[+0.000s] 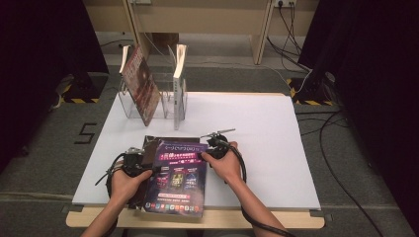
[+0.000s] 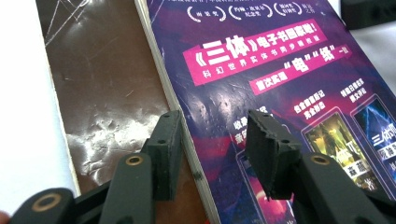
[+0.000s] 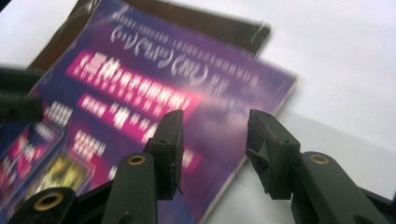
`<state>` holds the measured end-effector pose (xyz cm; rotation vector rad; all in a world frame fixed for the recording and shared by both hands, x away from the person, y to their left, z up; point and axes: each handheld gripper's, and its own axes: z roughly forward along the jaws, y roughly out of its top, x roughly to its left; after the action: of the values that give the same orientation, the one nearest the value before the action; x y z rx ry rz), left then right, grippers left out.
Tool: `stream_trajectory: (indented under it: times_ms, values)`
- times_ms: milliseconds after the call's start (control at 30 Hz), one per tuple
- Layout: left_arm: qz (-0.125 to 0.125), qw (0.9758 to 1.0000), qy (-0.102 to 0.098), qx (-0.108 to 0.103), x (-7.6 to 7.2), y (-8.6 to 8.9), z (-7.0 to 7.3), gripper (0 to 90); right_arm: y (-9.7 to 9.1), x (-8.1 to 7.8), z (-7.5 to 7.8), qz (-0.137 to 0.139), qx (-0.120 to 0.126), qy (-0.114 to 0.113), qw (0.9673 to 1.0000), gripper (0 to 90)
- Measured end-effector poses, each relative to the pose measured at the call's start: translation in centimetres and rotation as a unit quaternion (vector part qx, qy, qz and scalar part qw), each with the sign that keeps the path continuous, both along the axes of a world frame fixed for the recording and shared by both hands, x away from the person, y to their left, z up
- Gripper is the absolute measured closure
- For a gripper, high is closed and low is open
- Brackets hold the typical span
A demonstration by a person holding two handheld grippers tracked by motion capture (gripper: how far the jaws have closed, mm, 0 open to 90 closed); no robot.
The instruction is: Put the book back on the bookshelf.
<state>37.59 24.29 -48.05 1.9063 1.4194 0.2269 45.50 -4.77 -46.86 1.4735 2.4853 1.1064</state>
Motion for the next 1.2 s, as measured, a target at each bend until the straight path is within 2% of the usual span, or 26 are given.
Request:
stream_trajectory:
  times_ms: [233, 267, 300, 433, 467, 600, 833, 867, 1033, 1200]
  values:
    - [-0.004, 1.0, 0.002, 0.001, 0.0, 0.0, 0.0, 55.0, 0.2, 2.2, -0.1, -0.022, 0.005, 0.012, 0.9997, 55.1]
    - [-0.003, 1.0, 0.002, 0.001, 0.0, 0.0, 0.0, 54.9, 0.0, 2.5, -0.1, -0.02, 0.002, 0.004, 0.9998, 54.7]
    - [-0.003, 1.0, 0.002, 0.002, 0.0, 0.0, 0.0, 54.9, 0.0, 2.7, -0.1, -0.026, 0.002, 0.011, 0.9996, 54.5]
    - [-0.003, 1.0, 0.003, 0.002, 0.1, 0.0, 0.0, 54.9, -0.3, 3.5, -0.2, -0.031, 0.0, 0.006, 0.9995, 53.4]
    - [-0.004, 1.0, 0.003, 0.002, 0.1, 0.0, 0.0, 54.9, -0.3, 3.7, -0.4, -0.034, 0.001, 0.012, 0.9993, 53.3]
    - [-0.004, 1.0, 0.003, 0.002, 0.1, 0.0, 0.0, 54.9, -0.2, 3.9, -0.9, -0.031, 0.004, 0.019, 0.9993, 52.8]
    - [0.002, 1.0, -0.002, 0.003, 0.0, -0.1, -0.1, 55.8, -0.2, 4.1, -0.9, -0.031, 0.007, 0.023, 0.9992, 52.7]
    - [0.002, 1.0, -0.002, 0.003, 0.0, -0.1, -0.1, 55.8, -0.2, 4.1, -0.9, -0.035, 0.013, 0.029, 0.9989, 52.8]
    - [0.003, 1.0, 0.001, 0.007, 0.0, -0.2, 0.0, 55.9, -0.1, 4.1, -1.0, -0.041, 0.013, 0.026, 0.9988, 53.5]
    - [0.011, 0.9999, -0.005, 0.01, -0.2, -0.4, -0.1, 56.0, -0.5, 3.8, -0.8, -0.064, 0.04, 0.036, 0.9965, 54.7]
